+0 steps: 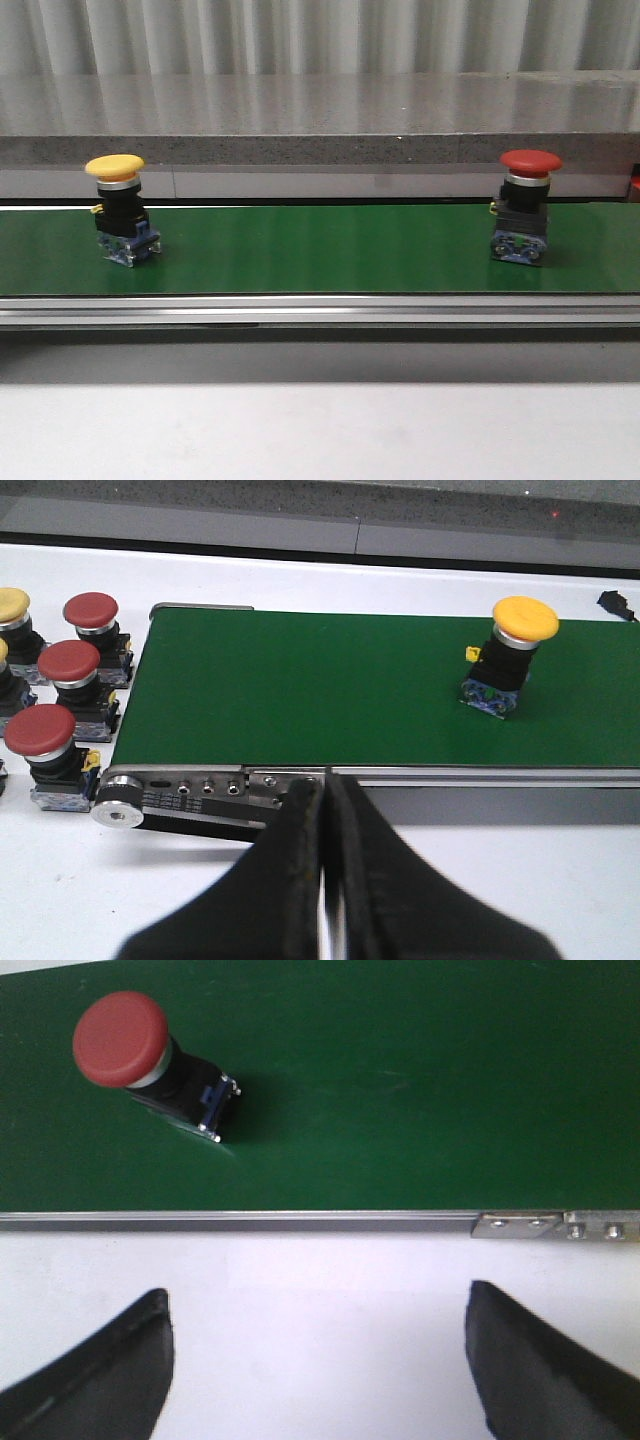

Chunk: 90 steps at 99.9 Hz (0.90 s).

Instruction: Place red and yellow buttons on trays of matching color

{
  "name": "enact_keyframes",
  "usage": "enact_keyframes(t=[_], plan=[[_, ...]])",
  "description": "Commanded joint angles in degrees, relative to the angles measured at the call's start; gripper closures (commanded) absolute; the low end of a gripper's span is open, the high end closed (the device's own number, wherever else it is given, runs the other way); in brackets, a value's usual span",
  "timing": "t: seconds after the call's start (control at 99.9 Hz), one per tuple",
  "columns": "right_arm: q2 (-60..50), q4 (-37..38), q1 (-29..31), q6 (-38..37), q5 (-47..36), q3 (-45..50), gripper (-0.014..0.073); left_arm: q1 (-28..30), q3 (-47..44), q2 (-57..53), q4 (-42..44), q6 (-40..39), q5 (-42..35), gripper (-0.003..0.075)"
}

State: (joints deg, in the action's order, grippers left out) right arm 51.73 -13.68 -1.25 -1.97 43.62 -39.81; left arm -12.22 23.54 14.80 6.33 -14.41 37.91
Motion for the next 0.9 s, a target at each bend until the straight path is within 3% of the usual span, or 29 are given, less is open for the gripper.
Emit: enact_keyframes(t=[0.0,0.44,0.891], plan=[[-0.24,-1.04,-0.15,3.78,-3.71,-2.16,-0.0045,-0.46,1.5,0.48,0.27,0.01,-4.53,0.074],[13.74,-1.04,-2.43,11.52,-3.86,-12.45,-0.0043,-0.46,1.5,0.48,0.17,0.01,-4.53,0.074],[27.85,-1.04,-2.45,12.36,-9.09,-18.06,-0.004,-0.46,1.5,0.48,0.04,0.01,-4.53,0.074]])
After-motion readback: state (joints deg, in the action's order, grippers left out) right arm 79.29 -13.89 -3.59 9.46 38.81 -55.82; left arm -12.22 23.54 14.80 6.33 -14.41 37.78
